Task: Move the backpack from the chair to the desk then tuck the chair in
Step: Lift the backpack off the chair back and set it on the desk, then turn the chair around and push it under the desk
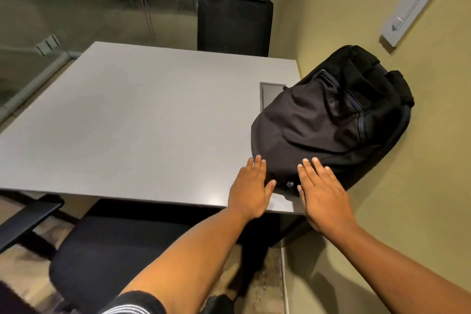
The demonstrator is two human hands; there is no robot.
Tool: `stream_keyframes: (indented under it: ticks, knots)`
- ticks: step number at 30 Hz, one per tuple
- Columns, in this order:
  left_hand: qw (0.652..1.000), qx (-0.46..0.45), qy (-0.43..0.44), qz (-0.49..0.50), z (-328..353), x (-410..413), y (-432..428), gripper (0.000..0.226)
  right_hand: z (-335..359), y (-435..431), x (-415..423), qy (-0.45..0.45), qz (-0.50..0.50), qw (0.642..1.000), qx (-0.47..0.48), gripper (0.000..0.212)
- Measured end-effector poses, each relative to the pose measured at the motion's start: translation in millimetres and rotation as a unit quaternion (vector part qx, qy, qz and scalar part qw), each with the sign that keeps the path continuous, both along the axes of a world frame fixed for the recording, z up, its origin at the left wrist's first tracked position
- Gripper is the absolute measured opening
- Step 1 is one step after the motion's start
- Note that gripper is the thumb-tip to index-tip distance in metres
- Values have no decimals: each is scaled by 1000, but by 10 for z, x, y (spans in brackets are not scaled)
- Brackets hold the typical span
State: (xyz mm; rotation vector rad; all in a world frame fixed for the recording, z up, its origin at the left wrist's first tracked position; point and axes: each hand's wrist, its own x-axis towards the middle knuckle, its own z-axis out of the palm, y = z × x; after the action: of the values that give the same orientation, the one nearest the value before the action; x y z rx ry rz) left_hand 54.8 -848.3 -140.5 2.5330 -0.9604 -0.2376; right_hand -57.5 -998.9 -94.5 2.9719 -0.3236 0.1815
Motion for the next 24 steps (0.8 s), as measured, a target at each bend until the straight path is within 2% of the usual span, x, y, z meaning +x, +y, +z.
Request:
stream_keyframes:
  ticks: [6,12,17,24]
  knots:
    - [999,29,-41,-21,164,-728,534,65,7,393,-665,-11,39,999,14,54]
    - [997,48,-57,5,267,-1286,1116,66,47,851,-1191,-49,54,991,114,51]
    - [996,56,-69,25,315,-1528,1577,67,-86,1223,-1489,-57,49,980,186,57]
    - [992,72,-77,63,396,-1616,2437,68,-196,1935,-1468,-68,71,963,253,57]
